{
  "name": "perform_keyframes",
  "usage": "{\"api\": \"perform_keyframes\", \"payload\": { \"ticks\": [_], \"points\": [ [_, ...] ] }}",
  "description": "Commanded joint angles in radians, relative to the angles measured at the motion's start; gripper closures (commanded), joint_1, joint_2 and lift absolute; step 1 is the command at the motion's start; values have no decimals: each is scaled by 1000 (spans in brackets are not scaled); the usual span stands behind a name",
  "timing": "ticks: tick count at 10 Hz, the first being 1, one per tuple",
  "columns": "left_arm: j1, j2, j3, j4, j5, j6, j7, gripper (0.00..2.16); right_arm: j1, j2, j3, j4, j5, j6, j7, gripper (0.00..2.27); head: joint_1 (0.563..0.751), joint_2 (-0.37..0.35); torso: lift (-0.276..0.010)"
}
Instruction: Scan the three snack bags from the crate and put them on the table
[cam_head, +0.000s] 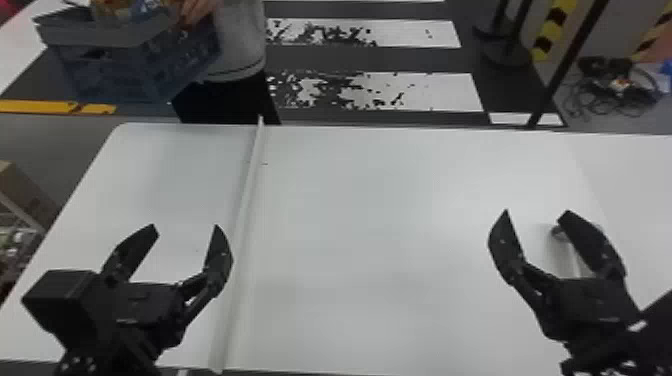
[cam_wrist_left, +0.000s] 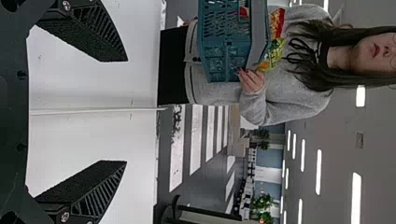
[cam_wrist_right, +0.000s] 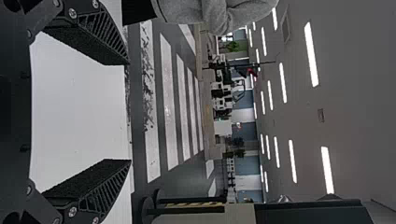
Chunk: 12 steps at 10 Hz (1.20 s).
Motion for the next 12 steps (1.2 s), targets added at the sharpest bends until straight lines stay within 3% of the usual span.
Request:
{"api": "perform_keyframes", "payload": {
  "ticks": [1,3,5,12],
  "points": [
    [1,0,-1,2,-6,-15,-10,90,0,0,-1,-3,0,0,0,144,695,14,-94],
    [3,2,-1,2,-6,-18,-17,90,2,3,-1,-8,0,0,0,144,695,8,-94],
    [20,2,-2,17,-18,-141,-43,83,6,2,-4,-12,0,0,0,144,695,7,-94],
    [23,-3,-1,17,-4,-126,-41,83,21,3,-5,-25,0,-9,0,147,695,2,-94]
  ]
}}
